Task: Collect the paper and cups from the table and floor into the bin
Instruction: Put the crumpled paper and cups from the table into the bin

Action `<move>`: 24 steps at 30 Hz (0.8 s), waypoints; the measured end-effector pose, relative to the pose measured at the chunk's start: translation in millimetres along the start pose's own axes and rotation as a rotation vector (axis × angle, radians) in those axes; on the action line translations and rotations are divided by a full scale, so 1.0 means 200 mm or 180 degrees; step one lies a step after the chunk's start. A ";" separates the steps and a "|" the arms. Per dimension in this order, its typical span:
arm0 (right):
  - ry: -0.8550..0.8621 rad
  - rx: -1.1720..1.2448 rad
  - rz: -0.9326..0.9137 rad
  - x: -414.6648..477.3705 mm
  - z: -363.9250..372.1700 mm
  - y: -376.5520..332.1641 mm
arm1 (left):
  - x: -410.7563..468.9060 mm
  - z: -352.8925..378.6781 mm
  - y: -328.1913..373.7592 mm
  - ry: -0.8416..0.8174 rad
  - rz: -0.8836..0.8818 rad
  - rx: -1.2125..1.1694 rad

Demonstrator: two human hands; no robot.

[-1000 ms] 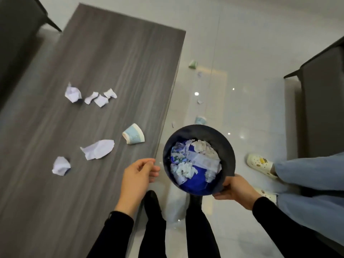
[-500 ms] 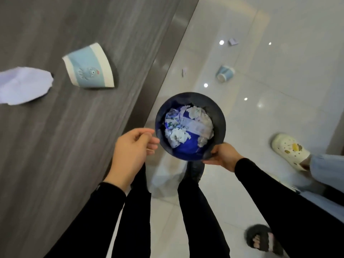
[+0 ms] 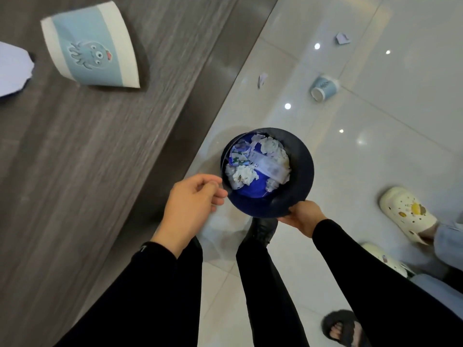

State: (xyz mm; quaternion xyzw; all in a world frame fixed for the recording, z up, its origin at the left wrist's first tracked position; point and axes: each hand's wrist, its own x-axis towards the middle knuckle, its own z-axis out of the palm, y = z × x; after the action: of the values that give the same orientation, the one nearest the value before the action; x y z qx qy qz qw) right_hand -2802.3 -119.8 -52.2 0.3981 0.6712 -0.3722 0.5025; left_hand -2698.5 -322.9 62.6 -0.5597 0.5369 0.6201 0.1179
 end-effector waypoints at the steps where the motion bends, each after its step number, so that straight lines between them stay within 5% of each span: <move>1: 0.0123 -0.0139 -0.0025 -0.02 0.00 -0.01 | -0.01 -0.01 0.01 0.0002 0.0011 -0.0027; 4: 0.0595 -0.0752 -0.0459 -0.15 0.03 -0.11 | -0.06 -0.04 0.08 0.0004 0.0131 -0.0114; 7: 0.0802 -0.0693 -0.1535 -0.42 0.16 -0.31 | -0.14 -0.11 0.18 -0.0009 0.0367 -0.0307; 14: -0.0715 -0.0315 -0.3172 -1.19 0.65 -0.71 | -0.32 -0.50 0.45 0.0290 0.0732 -0.0871; 24: -0.1293 -0.2868 -0.3671 -1.58 1.16 -0.58 | -0.44 -1.23 0.36 0.1182 0.0755 -0.1046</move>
State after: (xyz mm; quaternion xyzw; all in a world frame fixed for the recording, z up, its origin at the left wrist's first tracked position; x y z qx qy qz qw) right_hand -2764.2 -425.6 215.2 -0.3359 0.7544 -0.3319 0.4560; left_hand -2582.7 -507.3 223.7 -0.6086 0.5034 0.5951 -0.1485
